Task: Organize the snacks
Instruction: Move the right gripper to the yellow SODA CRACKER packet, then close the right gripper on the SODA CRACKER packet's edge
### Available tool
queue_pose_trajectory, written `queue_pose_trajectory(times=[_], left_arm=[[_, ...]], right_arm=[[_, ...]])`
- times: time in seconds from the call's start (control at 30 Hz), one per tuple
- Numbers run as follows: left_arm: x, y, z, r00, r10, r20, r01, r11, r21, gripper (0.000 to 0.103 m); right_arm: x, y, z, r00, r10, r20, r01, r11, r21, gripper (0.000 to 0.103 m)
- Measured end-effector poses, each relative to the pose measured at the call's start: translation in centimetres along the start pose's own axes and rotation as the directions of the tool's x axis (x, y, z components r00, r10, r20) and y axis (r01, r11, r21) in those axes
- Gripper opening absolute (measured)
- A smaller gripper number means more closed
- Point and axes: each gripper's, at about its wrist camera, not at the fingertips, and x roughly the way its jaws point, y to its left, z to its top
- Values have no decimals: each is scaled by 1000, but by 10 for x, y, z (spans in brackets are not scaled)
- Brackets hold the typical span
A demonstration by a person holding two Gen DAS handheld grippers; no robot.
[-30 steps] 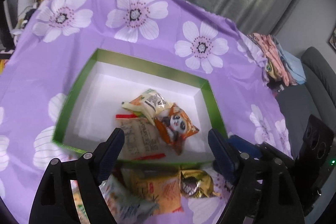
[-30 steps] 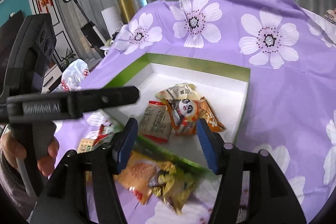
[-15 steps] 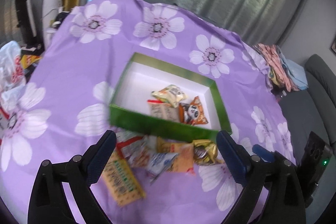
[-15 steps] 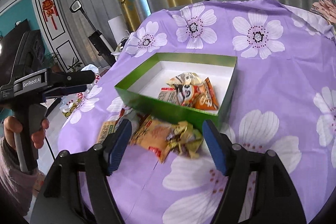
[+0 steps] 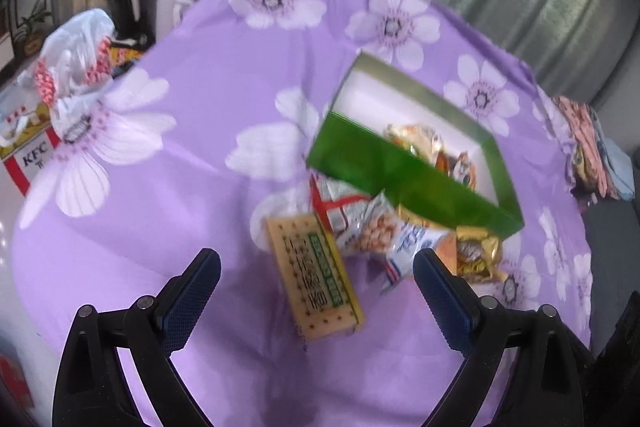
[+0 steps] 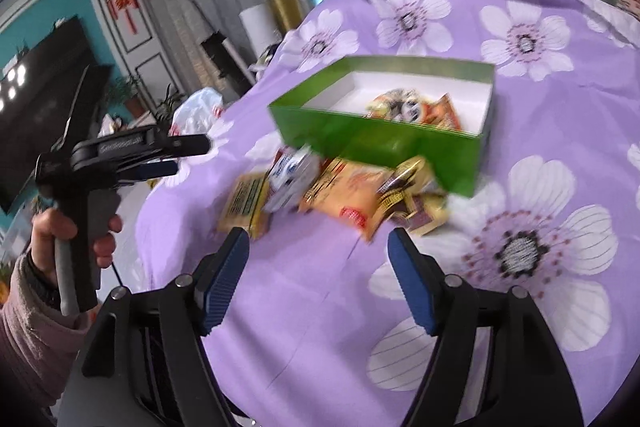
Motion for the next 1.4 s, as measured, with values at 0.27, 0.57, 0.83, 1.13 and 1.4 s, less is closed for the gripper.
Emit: queue_pose_trajectory(times=[0.27,0.57,0.83,1.13,1.4], left_arm=[[11,4,-9,999,-39,37,37,999,31,97],[17,15,-20,995,-96,-18,97,992,75,83],[24,25,-25,992,-112,-53,115,992,53,73],[31,27,-28,985,-147,-88,150,988,34,58],[38,32,-28,984,-142,-110,142,990,-4,43]], right_arm=[[40,39,0,996,44,-76,-53,992,-116,70],[97,56,5,982,60,-179,-91,981,-171,64],[117,64,10,975,31,-219,-81,970,-227,63],[137,69,13,966,35,-254,-103,961,-257,64],[142,75,17,960,54,-274,-134,950,-281,65]])
